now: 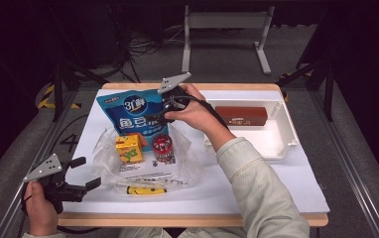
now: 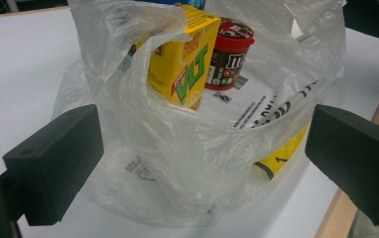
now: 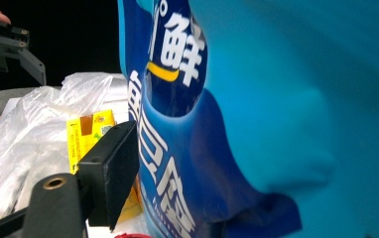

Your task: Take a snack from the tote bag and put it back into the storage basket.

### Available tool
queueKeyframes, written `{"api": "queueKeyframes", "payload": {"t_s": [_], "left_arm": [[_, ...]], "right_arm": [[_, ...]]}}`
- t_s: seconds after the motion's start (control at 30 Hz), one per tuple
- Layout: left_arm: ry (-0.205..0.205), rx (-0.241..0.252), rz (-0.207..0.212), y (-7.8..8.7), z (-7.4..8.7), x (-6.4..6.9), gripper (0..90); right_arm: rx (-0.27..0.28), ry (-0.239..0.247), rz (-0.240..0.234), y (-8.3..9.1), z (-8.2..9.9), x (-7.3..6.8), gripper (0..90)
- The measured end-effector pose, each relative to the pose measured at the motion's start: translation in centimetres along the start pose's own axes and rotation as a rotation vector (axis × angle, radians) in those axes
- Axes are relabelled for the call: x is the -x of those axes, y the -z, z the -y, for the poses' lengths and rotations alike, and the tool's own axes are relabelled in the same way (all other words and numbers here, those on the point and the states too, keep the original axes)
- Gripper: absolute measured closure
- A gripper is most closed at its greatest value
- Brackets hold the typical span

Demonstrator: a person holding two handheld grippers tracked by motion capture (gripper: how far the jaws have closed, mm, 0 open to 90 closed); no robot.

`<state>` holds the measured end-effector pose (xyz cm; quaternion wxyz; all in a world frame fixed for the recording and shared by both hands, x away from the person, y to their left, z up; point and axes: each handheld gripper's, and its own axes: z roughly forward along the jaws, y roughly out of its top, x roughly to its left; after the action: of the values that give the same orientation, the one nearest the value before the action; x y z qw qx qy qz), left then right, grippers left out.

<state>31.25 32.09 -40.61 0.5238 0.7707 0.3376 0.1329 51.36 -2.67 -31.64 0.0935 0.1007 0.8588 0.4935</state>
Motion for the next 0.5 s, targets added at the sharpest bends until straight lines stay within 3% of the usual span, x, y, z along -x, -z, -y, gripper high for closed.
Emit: {"api": "queueKeyframes", "payload": {"t_s": [0.5], "left_arm": [[0.002, 0.000, 0.001, 0.00, 0.01, 0.04, 2.3]], "right_arm": [[0.014, 0.060, 0.024, -0.03, 0.27, -0.40, 27.8]]}}
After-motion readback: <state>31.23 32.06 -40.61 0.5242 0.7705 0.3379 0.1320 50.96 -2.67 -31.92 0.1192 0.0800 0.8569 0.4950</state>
